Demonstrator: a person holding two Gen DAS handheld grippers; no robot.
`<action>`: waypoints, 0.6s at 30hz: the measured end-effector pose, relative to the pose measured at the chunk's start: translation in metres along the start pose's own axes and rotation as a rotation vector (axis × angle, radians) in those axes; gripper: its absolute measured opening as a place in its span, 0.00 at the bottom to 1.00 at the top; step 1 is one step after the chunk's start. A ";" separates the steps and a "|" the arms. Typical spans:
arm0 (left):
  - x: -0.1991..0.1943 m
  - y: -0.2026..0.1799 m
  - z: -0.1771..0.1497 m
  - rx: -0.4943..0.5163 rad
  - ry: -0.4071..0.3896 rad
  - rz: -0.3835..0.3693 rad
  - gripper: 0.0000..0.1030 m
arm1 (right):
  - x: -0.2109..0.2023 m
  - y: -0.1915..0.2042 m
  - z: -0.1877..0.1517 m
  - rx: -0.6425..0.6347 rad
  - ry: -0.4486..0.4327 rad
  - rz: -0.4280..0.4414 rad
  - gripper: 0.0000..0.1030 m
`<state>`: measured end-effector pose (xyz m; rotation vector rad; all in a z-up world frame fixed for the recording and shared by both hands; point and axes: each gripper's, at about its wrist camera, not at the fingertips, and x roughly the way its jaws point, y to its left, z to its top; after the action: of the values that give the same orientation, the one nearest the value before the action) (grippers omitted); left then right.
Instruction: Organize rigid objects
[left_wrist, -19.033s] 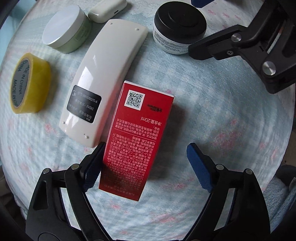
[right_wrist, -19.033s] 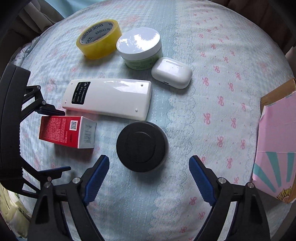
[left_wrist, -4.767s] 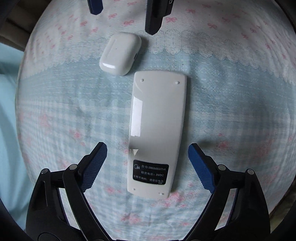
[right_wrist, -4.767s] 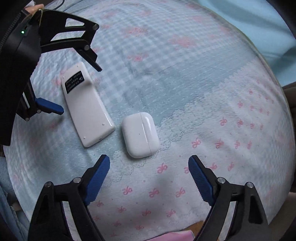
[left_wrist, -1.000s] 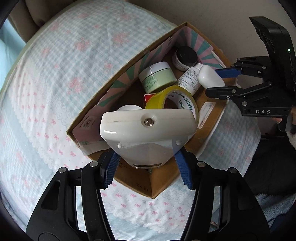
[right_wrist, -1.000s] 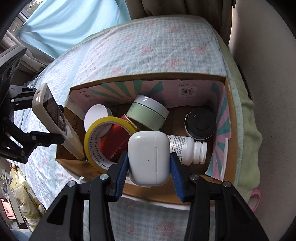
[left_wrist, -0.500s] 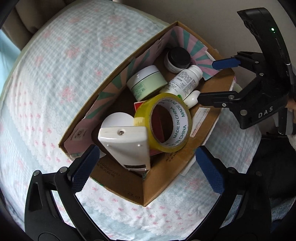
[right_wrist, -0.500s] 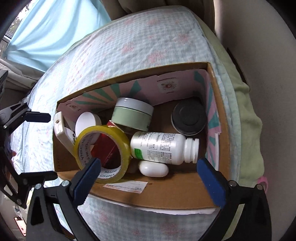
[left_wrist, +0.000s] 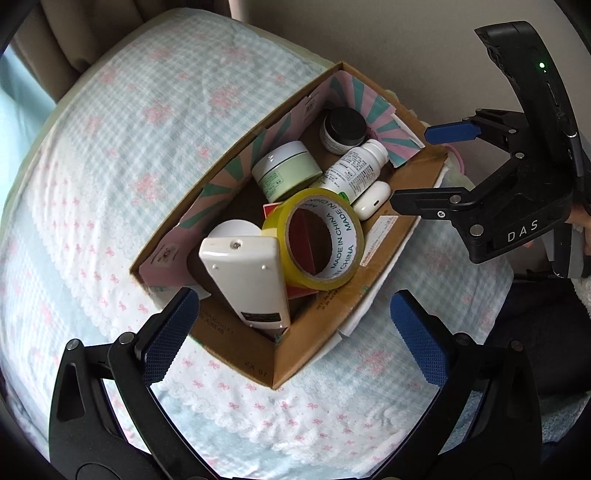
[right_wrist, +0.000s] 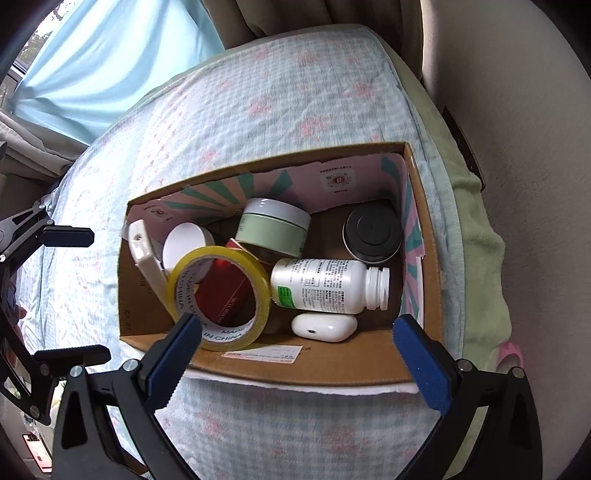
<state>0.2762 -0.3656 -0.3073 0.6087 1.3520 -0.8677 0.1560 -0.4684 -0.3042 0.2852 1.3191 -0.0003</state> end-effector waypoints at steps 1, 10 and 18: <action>-0.005 0.000 -0.004 -0.008 -0.008 0.000 1.00 | -0.004 0.003 0.000 -0.001 -0.003 -0.002 1.00; -0.084 0.008 -0.063 -0.141 -0.140 0.007 1.00 | -0.059 0.053 0.001 -0.037 -0.030 -0.018 1.00; -0.181 0.034 -0.171 -0.409 -0.372 0.028 1.00 | -0.123 0.133 -0.011 -0.041 -0.101 0.004 1.00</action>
<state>0.2064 -0.1767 -0.1578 0.1380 1.1315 -0.6185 0.1364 -0.3571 -0.1622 0.2499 1.2165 0.0152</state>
